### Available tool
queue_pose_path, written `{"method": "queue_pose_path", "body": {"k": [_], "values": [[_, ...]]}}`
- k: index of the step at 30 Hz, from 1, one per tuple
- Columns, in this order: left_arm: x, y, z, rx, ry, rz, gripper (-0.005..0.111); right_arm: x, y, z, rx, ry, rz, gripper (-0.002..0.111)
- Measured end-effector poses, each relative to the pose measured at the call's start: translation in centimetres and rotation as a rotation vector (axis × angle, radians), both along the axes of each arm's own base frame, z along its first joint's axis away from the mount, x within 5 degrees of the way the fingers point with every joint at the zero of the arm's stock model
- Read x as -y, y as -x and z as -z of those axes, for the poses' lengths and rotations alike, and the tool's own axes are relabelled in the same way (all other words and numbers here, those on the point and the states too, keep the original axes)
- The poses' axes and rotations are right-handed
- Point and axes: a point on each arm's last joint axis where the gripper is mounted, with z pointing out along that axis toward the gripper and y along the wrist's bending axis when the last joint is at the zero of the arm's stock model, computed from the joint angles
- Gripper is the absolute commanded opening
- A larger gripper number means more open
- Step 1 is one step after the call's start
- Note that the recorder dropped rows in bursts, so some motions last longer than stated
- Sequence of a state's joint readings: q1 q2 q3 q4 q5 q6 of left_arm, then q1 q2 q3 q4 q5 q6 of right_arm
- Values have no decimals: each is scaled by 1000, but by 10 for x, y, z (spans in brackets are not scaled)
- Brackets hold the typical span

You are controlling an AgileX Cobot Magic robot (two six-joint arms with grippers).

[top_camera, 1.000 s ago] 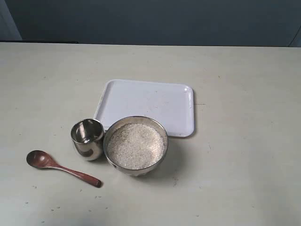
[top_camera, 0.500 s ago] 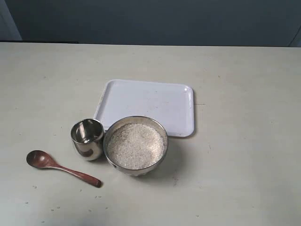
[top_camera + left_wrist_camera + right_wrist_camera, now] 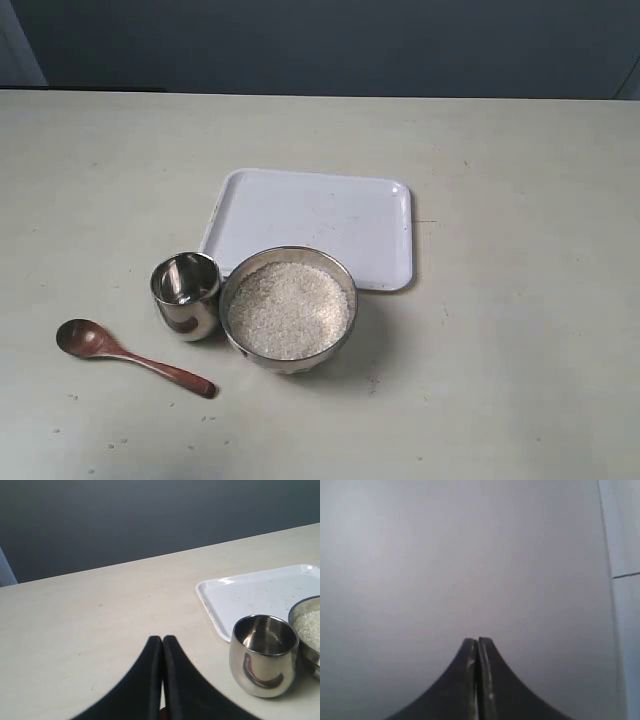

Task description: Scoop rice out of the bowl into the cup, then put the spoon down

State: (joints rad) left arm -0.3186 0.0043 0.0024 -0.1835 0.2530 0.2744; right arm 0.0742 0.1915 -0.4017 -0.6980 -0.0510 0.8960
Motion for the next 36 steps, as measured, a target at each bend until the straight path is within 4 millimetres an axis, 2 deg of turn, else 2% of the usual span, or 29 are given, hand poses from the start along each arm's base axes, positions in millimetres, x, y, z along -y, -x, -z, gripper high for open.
{"method": "queue_pose_path", "body": {"k": [5,9,12,18,22,26,29,33,36], "values": [[0,0,0,0,0,0,1,-2,-29,-48,-15,189,66,0],[0,0,0,0,0,0,1,-10,-64,-69,-28,316,37,0],[0,0,0,0,0,0,1,-19,-100,-73,-90,377,-8,0],[0,0,0,0,0,0,1,-44,-169,-64,-250,499,-45,0],[0,0,0,0,0,0,1,-59,-200,-65,-347,564,33,0],[0,0,0,0,0,0,1,-78,-216,-69,-481,755,68,0],[0,0,0,0,0,0,1,-89,-226,-68,-632,922,25,0],[0,0,0,0,0,0,1,-100,-228,-62,-873,974,-140,0],[0,0,0,0,0,0,1,-111,-221,-66,-961,987,-330,0]]}}
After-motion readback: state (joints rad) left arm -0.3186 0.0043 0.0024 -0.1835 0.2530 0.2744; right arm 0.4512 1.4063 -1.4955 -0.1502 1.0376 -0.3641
